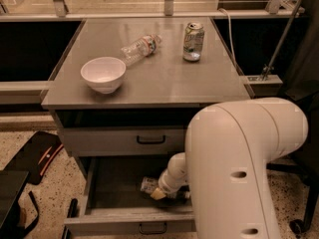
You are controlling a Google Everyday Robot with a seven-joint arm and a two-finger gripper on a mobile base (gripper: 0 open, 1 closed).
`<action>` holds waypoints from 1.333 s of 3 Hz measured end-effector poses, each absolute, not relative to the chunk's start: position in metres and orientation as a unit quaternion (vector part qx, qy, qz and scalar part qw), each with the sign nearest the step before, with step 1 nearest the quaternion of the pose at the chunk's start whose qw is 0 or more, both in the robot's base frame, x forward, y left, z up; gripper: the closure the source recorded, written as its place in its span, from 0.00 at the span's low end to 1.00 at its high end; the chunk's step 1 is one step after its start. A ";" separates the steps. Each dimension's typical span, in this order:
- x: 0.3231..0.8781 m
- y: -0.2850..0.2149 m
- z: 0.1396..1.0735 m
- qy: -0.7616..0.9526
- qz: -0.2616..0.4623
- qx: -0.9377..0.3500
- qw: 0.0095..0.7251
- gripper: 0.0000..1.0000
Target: Pick blue plastic bottle from middle drawer and place on counter
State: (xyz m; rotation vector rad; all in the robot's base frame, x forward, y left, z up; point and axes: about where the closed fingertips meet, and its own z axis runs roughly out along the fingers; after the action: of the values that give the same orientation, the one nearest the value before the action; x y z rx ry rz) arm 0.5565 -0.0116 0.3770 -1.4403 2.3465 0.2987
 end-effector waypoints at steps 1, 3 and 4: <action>0.560 -0.002 0.423 0.812 0.121 -0.528 0.217 1.00; 0.548 0.022 0.564 0.748 0.151 -0.583 0.278 1.00; 0.550 0.024 0.595 0.737 0.147 -0.592 0.289 1.00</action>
Offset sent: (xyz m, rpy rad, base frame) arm -0.0151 0.0394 0.2075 0.2238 -0.1577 0.2348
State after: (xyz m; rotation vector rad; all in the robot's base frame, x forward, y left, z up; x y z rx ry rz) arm 0.5505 0.0236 0.5953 -1.5811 1.9679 0.3917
